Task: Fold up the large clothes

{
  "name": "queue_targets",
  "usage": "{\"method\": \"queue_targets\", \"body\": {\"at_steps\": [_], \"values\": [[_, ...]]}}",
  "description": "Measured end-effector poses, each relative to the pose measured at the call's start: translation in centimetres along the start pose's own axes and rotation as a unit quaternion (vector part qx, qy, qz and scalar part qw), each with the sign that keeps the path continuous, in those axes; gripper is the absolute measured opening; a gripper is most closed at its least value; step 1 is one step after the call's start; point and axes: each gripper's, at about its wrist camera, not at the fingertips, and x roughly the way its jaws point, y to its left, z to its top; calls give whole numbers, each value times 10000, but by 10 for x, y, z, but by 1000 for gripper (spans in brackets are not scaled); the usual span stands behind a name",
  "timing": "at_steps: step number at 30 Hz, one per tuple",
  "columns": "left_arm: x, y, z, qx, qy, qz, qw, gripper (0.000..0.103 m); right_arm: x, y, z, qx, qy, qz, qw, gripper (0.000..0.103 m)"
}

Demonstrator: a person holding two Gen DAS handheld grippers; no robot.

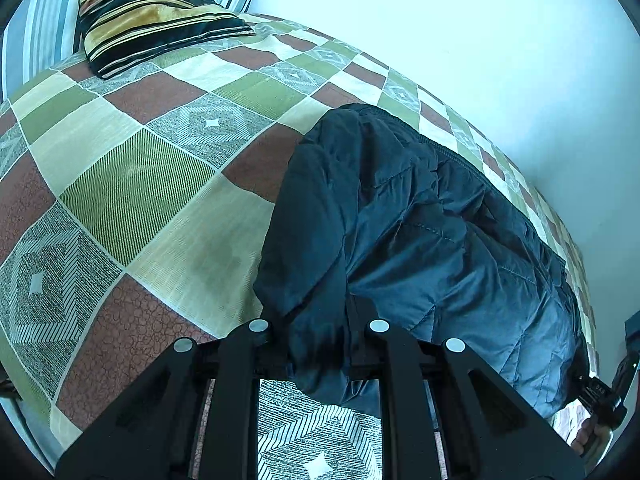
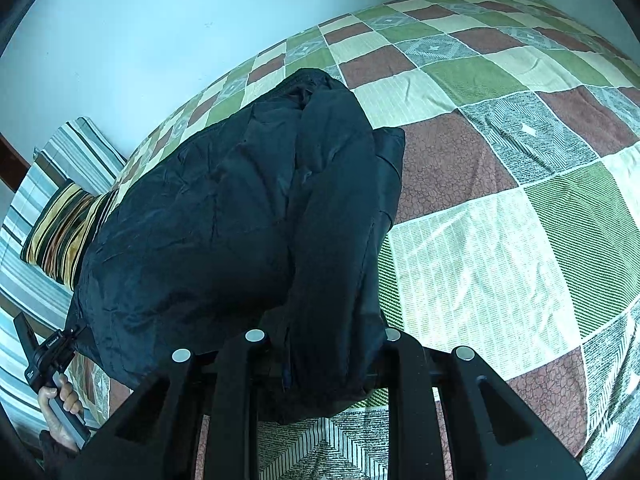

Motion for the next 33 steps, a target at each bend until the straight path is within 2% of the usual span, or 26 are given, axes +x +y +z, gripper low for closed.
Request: {"method": "queue_targets", "body": {"at_steps": [6, 12, 15, 17, 22, 24, 28, 33], "values": [[0, 1, -1, 55, 38, -11, 10000, 17, 0, 0, 0, -15, -22, -72, 10000, 26], [-7, 5, -2, 108, 42, 67, 9999, 31, -7, 2, 0, -72, -71, -255, 9996, 38], [-12, 8, -3, 112, 40, 69, 9999, 42, -14, 2, 0, -83, -105, -344, 9993, 42], [-16, 13, -3, 72, 55, 69, 9999, 55, -21, 1, 1, -83, -161, -422, 9989, 44], [-25, 24, -2, 7, 79, 51, 10000, 63, -51, 3, 8, -174, -654, -849, 9941, 47], [-27, 25, 0, 49, 74, 95, 9999, 65, -57, 8, 10, -222, -740, -810, 9937, 47], [-30, 26, 12, 137, 91, 118, 9998, 67, -48, 31, 11, -475, -630, -644, 9948, 47], [-22, 23, 34, 324, 311, -171, 9988, 71, -26, 76, 9, -923, -425, -383, 9941, 47]]}}
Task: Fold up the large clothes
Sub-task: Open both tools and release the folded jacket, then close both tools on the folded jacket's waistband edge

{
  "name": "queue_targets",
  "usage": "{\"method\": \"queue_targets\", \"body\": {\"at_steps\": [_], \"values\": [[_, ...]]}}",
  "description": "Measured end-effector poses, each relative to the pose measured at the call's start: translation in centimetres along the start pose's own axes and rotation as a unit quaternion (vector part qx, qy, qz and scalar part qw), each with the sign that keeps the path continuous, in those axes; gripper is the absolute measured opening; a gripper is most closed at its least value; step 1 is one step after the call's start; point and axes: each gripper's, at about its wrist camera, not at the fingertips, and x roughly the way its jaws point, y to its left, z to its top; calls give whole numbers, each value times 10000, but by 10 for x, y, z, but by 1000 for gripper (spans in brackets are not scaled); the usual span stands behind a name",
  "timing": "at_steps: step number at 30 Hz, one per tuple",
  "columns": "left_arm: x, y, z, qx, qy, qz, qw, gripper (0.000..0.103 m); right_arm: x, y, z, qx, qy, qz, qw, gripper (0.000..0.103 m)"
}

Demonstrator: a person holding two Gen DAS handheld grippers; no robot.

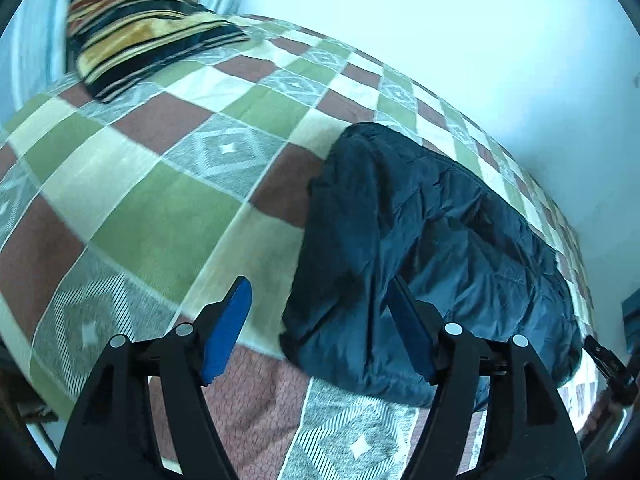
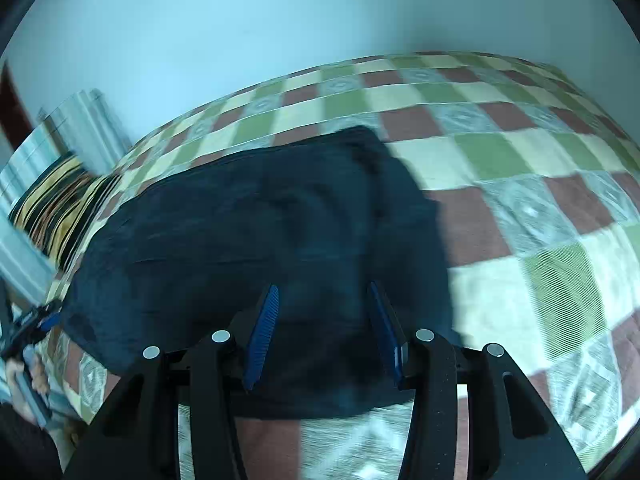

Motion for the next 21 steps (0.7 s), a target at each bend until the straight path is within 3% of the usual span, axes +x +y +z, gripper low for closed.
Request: {"method": "queue_targets", "body": {"at_steps": [7, 14, 21], "values": [[28, -2, 27, 365, 362, 23, 9987, 71, 35, 82, 19, -456, 141, 356, 9982, 46], [41, -10, 42, 706, 458, 78, 9964, 71, 64, 139, 26, -709, 280, 386, 9963, 39], [54, -10, 54, 858, 612, 117, 9944, 71, 92, 158, 24, -784, 520, -107, 9955, 39]]}}
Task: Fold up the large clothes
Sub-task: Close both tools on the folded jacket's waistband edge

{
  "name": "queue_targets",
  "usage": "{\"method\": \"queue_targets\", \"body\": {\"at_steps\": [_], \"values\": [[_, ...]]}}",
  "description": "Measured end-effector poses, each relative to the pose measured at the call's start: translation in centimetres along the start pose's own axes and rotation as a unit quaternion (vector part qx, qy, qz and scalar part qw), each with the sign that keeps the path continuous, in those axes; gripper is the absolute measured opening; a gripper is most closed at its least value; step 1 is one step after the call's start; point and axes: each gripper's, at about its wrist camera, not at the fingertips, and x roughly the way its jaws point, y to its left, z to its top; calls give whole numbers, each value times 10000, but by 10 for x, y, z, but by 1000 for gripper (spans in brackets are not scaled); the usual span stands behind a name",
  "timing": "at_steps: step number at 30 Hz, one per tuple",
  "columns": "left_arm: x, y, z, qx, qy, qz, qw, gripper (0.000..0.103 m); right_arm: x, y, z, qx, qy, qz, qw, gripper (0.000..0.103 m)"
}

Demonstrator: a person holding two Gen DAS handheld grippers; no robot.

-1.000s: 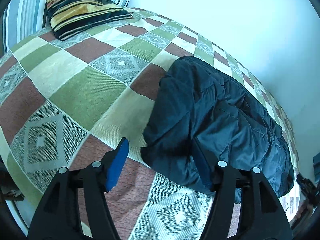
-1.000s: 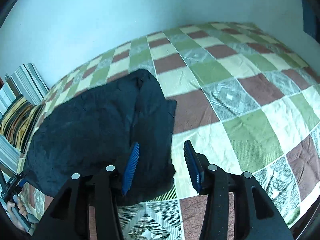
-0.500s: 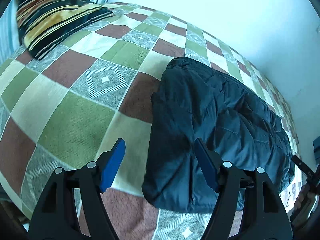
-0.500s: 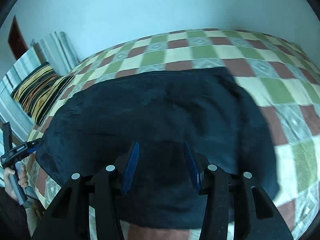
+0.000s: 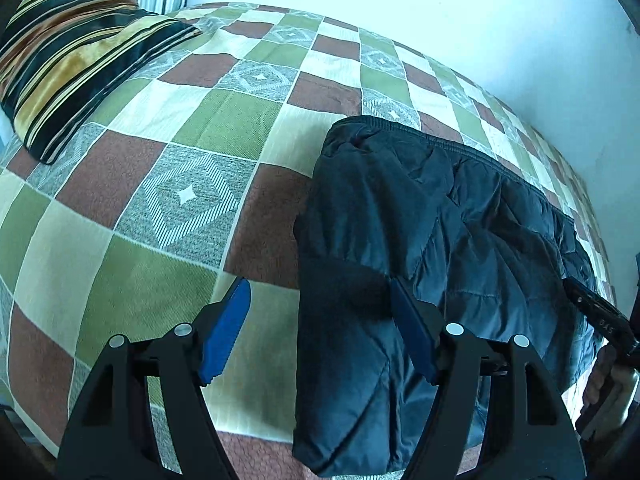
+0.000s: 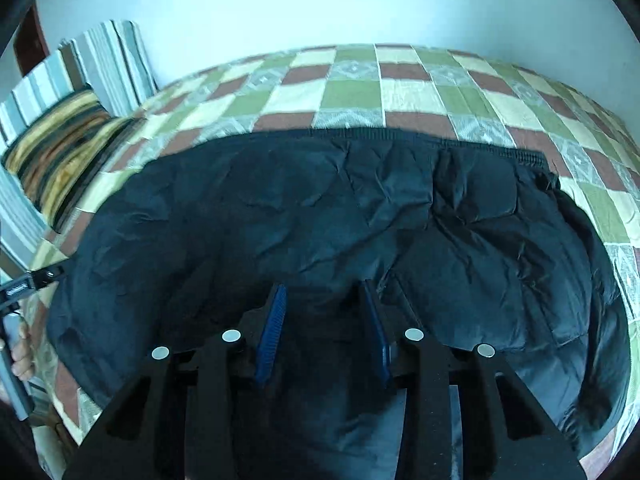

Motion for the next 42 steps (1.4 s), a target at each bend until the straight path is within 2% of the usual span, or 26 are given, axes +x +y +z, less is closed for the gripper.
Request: {"method": "queue_targets", "body": {"at_steps": [6, 13, 17, 21, 28, 35, 42], "values": [[10, -4, 6, 200, 135, -85, 9997, 71, 12, 5, -8, -141, 74, -264, 9995, 39], [18, -9, 9, 303, 242, -214, 9990, 71, 18, 8, -9, -208, 108, -363, 9991, 39], [20, -12, 9, 313, 280, -472, 9980, 71, 19, 7, -9, -205, 107, -364, 9991, 39], [33, -16, 6, 344, 515, -585, 9964, 71, 19, 6, -10, -202, 112, -370, 9990, 39], [53, -15, 8, 252, 871, -805, 9926, 71, 23, 9, -12, -210, 75, -449, 9987, 39], [74, -7, 14, -4, 1266, -1169, 9850, 79, 24, 11, -13, -230, 10, -508, 9984, 39], [85, -10, 20, -47, 1376, -1268, 9823, 82, 25, 12, -15, -232, -36, -520, 9984, 39]]}}
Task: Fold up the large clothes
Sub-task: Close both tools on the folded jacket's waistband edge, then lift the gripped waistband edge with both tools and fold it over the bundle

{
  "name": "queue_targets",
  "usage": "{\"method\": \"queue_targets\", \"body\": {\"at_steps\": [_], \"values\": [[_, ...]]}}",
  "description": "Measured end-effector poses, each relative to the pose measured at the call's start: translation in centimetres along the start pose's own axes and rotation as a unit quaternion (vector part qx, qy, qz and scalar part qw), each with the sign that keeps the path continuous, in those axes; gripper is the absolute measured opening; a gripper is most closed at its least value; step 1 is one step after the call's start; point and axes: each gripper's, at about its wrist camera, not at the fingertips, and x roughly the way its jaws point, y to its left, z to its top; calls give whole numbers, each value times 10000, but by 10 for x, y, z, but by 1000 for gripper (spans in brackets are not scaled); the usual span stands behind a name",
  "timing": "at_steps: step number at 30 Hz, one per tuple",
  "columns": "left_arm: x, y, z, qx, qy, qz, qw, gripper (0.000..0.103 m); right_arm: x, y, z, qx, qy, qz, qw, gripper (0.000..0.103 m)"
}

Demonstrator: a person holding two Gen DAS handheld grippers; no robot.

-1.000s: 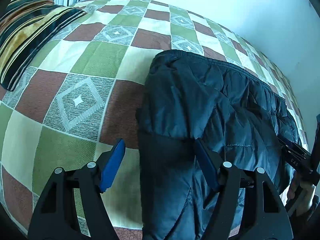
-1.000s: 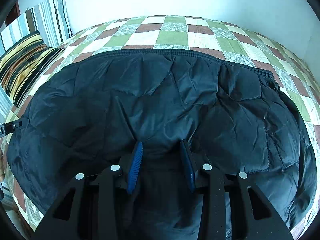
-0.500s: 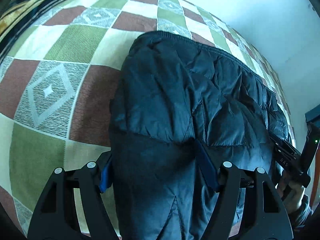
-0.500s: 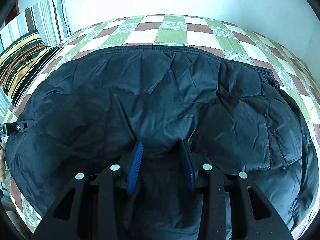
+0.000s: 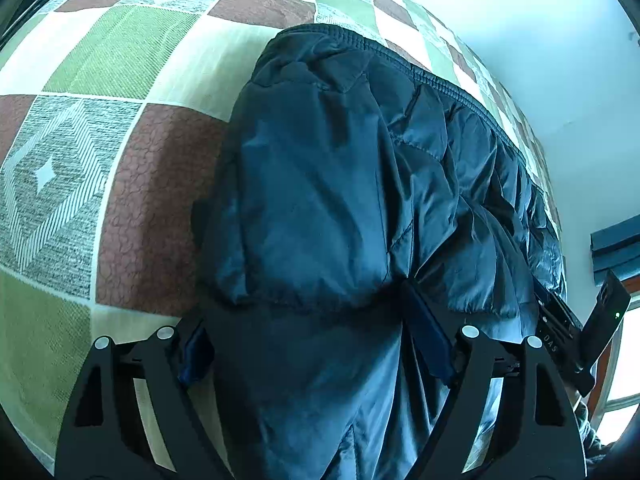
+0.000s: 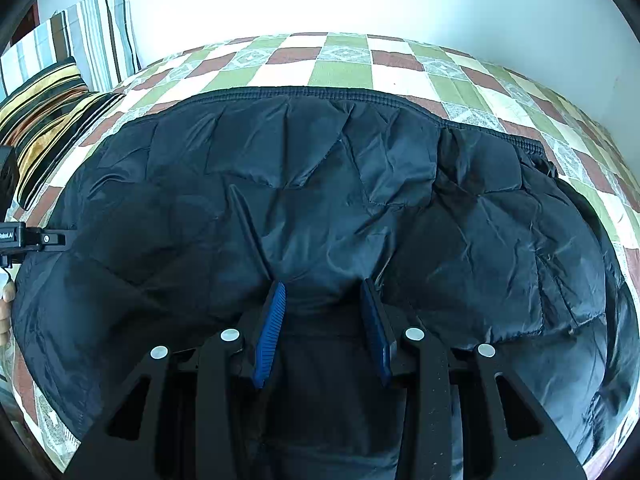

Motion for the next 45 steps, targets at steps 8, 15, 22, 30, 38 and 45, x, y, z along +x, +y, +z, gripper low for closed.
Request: {"method": "queue_targets", "body": {"at_steps": [8, 15, 22, 30, 38, 45], "values": [[10, -11, 4, 55, 61, -311, 9995, 66, 0, 0, -1, 14, -31, -5, 10000, 39], [10, -22, 0, 80, 54, -529, 9986, 30, 1, 1, -1, 20, -59, -14, 10000, 40], [-26, -61, -5, 367, -299, -455, 9978, 19, 5, 2, -1, -66, -78, -49, 9999, 40], [-60, -140, -7, 727, -522, -270, 9956, 18, 6, 3, -1, -133, -91, -45, 9999, 40], [-53, -219, -20, 867, -728, 152, 9935, 18, 8, -9, 8, -189, -88, 217, 9995, 40], [-41, -266, -29, 855, -843, 508, 9915, 18, -36, -55, 5, 17, -518, 258, 9983, 40]]}}
